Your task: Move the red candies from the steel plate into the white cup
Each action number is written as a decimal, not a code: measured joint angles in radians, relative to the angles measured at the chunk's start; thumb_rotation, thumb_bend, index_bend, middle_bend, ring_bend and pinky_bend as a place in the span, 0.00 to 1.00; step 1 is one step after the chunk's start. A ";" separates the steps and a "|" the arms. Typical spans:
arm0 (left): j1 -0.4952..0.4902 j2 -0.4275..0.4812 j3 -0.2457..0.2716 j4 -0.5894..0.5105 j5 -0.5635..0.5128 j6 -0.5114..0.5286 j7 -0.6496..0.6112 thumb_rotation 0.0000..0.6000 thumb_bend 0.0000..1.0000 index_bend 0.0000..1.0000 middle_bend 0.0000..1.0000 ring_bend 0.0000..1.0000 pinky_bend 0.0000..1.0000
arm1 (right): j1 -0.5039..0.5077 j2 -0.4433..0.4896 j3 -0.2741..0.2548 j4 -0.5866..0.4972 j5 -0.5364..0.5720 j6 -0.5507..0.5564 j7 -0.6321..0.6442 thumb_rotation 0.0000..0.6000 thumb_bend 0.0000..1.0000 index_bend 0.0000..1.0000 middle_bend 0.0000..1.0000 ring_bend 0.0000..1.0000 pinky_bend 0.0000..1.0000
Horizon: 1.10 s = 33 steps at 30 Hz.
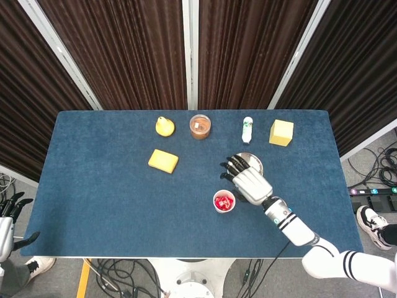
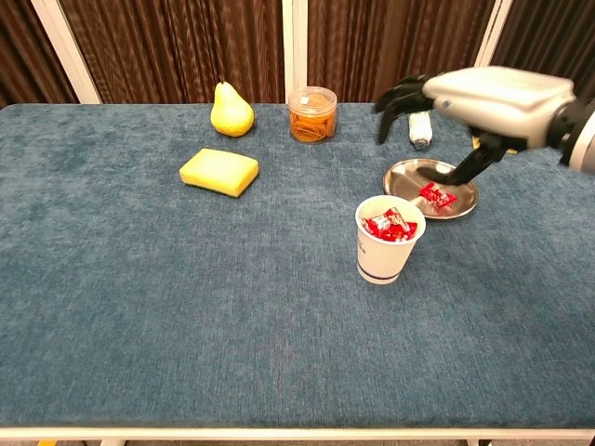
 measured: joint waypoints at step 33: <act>0.001 0.000 0.003 -0.006 -0.006 -0.005 0.008 1.00 0.09 0.31 0.24 0.21 0.22 | 0.079 -0.251 0.053 0.475 0.331 -0.312 -0.099 1.00 0.27 0.38 0.10 0.00 0.00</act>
